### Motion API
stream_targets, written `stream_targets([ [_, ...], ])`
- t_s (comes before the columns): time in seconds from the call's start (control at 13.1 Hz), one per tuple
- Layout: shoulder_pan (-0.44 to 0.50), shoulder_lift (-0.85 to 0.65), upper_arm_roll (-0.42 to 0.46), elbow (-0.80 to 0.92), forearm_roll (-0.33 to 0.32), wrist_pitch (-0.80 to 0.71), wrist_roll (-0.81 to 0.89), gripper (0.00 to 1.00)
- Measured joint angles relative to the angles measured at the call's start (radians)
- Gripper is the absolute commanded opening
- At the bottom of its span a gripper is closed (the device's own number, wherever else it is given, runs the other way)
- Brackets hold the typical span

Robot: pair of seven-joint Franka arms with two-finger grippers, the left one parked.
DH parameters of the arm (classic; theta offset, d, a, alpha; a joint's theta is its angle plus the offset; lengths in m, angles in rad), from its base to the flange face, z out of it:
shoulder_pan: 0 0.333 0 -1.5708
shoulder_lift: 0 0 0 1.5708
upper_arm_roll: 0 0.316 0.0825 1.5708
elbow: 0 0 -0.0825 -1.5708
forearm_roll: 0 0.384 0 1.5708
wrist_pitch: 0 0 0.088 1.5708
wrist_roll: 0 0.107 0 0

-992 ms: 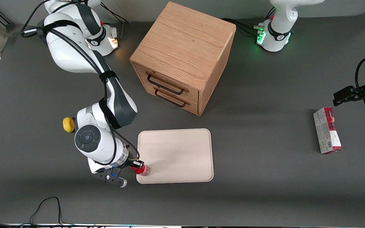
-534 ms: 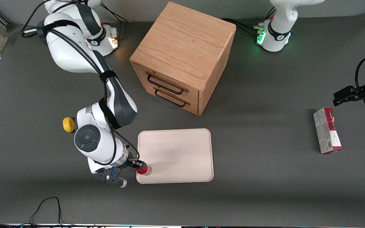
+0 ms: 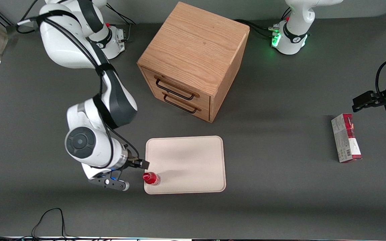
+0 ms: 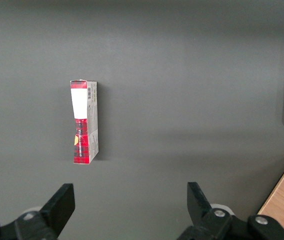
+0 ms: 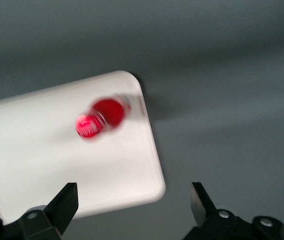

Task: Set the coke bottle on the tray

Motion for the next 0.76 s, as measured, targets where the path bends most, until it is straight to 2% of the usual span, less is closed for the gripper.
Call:
stream_targets([
  [0.15,-0.044,-0.174,-0.003,-0.186,0.002,-0.016,-0.126,1.0],
  [0.38,-0.123,-0.524,-0.016,-0.558,0.017,-0.006,-0.335,1.0],
  [0.53,-0.135,-0.752,-0.043,-0.793,0.022,-0.001,-0.411,1.0],
  [0.76,-0.137,-0.916,-0.047,-0.944,0.022,-0.002,-0.449,1.0],
])
